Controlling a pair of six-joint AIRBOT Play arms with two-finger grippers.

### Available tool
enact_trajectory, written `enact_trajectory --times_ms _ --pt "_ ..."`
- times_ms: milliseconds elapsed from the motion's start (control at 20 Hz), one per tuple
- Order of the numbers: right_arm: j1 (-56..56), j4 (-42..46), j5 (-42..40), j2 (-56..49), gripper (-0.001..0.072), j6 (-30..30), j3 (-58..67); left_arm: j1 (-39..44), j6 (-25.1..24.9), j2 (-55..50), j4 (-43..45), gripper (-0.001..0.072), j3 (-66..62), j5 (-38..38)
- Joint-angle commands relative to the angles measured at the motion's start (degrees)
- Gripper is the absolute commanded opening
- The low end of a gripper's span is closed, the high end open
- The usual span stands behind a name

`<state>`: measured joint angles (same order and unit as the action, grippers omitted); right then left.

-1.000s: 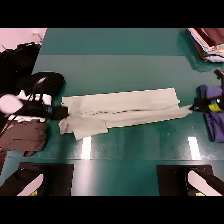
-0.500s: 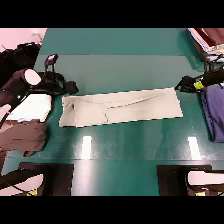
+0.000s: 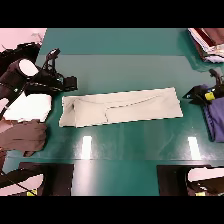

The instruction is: Fold the shirts.

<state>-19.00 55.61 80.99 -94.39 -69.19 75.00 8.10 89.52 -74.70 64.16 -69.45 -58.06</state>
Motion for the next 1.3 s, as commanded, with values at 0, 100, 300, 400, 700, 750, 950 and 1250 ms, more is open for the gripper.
enact_trajectory --times_ms 0,100,300,400,700,750,950,1250 --pt "-0.6 -6.4 -0.1 -3.5 0.0622 3.1 -3.5 2.3 0.0 -0.3 -2.4 0.0026 -0.2 2.5" --pt "2.0 -7.5 -0.3 -5.6 0.0593 3.5 -3.3 5.7 0.1 -1.1 -2.3 0.0025 -0.2 5.0" --pt "6.9 -7.6 -1.1 -7.3 0.0282 3.7 0.0 11.8 1.7 -5.8 -3.6 0.0025 -0.3 10.6" --pt "8.2 -7.6 0.8 -7.2 0.0018 4.8 3.1 14.3 1.6 -8.9 -6.4 0.0025 -0.3 14.2" --pt "11.3 -15.5 4.3 2.8 0.0017 4.5 10.4 21.5 1.5 -20.6 -9.1 0.0025 -7.4 16.0" --pt "12.4 -17.3 4.2 5.0 0.0017 3.9 11.2 22.7 1.5 -22.4 -9.1 0.0025 -9.2 16.2" --pt "17.8 -20.3 3.2 10.8 0.0017 2.3 15.3 26.3 1.6 -28.7 -9.3 0.0025 -15.2 16.0" --pt "27.5 -20.7 1.0 12.3 0.0017 1.0 22.2 27.2 1.5 -30.9 -10.2 0.0025 -16.9 15.9"
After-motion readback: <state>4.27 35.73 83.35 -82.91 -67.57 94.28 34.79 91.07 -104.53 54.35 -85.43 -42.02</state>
